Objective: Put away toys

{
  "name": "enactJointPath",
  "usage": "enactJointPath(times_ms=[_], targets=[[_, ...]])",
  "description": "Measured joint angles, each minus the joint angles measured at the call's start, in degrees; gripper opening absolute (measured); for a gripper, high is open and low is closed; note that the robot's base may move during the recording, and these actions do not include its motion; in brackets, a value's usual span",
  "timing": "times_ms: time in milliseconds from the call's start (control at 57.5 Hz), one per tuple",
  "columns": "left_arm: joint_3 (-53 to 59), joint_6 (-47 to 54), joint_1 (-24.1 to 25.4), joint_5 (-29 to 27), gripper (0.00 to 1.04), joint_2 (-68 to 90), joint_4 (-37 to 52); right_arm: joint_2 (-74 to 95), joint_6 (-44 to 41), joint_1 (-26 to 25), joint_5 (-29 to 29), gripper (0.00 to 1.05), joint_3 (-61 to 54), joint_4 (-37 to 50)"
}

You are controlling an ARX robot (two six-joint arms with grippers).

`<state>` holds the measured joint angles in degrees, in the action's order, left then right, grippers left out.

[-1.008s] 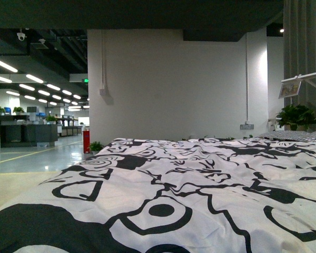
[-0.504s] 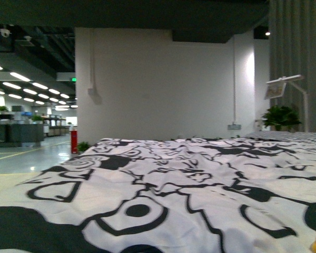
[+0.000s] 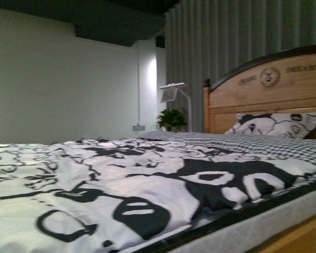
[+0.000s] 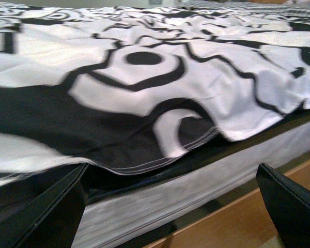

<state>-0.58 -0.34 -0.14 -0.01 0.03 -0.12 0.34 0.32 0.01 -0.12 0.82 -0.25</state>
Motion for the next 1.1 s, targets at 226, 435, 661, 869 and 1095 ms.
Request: enactJointPath(times_ms=[226, 435, 661, 869, 1095], targets=[[0.0, 0.04, 0.0, -0.11, 0.98, 0.0, 0.0, 0.0, 0.0, 0.0, 0.13, 0.07, 0.0, 0.0], [0.0, 0.04, 0.0, -0.15, 0.98, 0.0, 0.0, -0.02, 0.0, 0.0, 0.13, 0.07, 0.0, 0.0], [0.0, 0.04, 0.0, -0.13, 0.98, 0.0, 0.0, 0.0, 0.0, 0.0, 0.13, 0.07, 0.0, 0.0], [0.0, 0.07, 0.0, -0.13, 0.98, 0.02, 0.0, 0.0, 0.0, 0.0, 0.17, 0.07, 0.0, 0.0], [0.0, 0.09, -0.07, 0.13, 0.98, 0.02, 0.0, -0.02, 0.0, -0.11, 0.83, 0.07, 0.0, 0.0]])
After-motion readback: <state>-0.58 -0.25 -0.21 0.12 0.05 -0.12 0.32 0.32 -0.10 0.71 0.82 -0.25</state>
